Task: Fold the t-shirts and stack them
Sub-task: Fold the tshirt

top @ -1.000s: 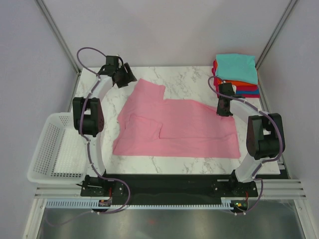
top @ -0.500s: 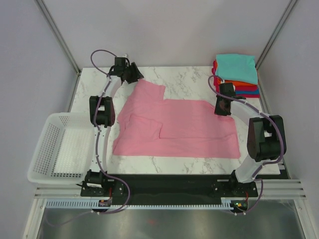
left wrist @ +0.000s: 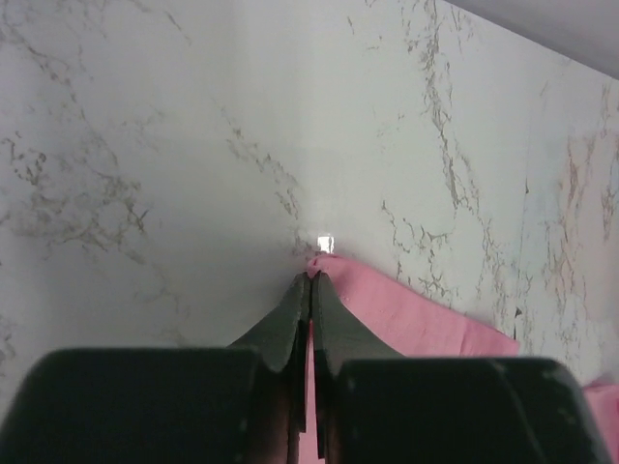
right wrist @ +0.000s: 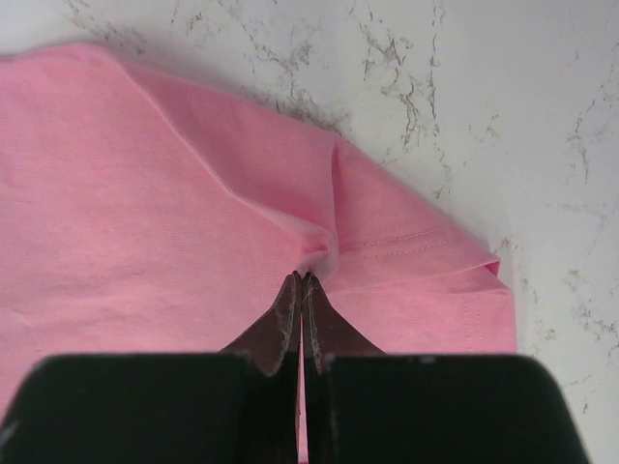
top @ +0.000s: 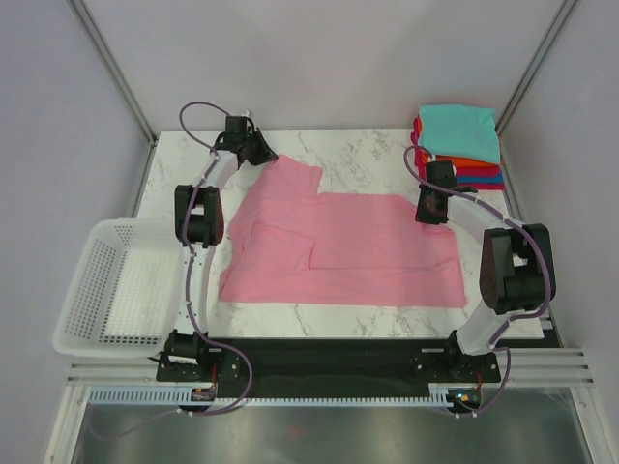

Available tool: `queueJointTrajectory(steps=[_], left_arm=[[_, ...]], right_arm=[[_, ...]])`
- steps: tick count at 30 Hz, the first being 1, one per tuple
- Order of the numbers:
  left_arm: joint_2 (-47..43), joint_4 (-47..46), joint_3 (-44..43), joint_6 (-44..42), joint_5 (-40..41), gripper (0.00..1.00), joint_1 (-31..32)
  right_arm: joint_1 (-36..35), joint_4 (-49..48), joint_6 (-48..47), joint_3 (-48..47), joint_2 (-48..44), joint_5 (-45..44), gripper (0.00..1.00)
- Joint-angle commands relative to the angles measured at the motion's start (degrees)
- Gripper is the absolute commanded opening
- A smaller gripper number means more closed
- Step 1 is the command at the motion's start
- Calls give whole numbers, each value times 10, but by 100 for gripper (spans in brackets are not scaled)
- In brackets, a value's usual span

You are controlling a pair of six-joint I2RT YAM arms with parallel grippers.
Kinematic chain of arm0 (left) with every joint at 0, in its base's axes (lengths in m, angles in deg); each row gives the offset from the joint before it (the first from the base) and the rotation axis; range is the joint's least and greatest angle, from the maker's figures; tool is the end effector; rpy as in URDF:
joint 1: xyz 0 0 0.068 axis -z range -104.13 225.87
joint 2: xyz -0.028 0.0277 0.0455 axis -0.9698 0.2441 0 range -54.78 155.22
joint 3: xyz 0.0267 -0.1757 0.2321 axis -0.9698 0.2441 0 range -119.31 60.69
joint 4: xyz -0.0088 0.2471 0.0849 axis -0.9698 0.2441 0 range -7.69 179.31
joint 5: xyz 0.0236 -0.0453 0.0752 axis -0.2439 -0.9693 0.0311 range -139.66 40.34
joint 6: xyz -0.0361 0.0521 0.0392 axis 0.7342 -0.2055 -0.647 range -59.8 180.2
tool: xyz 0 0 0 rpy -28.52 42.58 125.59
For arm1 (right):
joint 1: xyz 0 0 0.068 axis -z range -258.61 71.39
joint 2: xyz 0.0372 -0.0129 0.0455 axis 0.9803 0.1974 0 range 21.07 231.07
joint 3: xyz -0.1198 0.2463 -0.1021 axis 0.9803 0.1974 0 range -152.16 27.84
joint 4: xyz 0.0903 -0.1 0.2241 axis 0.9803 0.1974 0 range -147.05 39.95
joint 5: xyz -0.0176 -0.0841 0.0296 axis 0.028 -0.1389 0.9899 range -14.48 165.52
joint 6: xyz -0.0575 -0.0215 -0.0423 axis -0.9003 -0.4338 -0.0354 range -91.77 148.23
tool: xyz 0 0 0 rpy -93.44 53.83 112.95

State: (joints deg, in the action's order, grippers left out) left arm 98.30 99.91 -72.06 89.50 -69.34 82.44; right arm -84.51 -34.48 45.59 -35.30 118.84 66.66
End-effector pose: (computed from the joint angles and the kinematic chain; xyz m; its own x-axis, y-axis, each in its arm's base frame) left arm 0.6222 -0.0928 0.1316 -0.7145 -0.3814 -0.5865 0.0253 0.8237 -0.5665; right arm 0.3667 0.0282 0.1909 -0.8036 0.2134 -0.5556 0.2318 0.9720 0.0381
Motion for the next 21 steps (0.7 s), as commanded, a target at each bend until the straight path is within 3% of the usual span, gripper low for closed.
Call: queueJointTrajectory(steps=[1,7,11,21], left_arm=[[-5,10,0,-3,-6,2,6],[-70,12,28,-12,-17,2,6],[-162,12,82,-24,-20,2,5],[-460,-43,410,-42,-29,2,3]], right_arm=[[-2,-20,7,1,-4,2,0],[5,-15,10,-15,-8,4,0],[6,-2,11,-27,-42,7,0],[56,13,-23,16,-103,-26,0]])
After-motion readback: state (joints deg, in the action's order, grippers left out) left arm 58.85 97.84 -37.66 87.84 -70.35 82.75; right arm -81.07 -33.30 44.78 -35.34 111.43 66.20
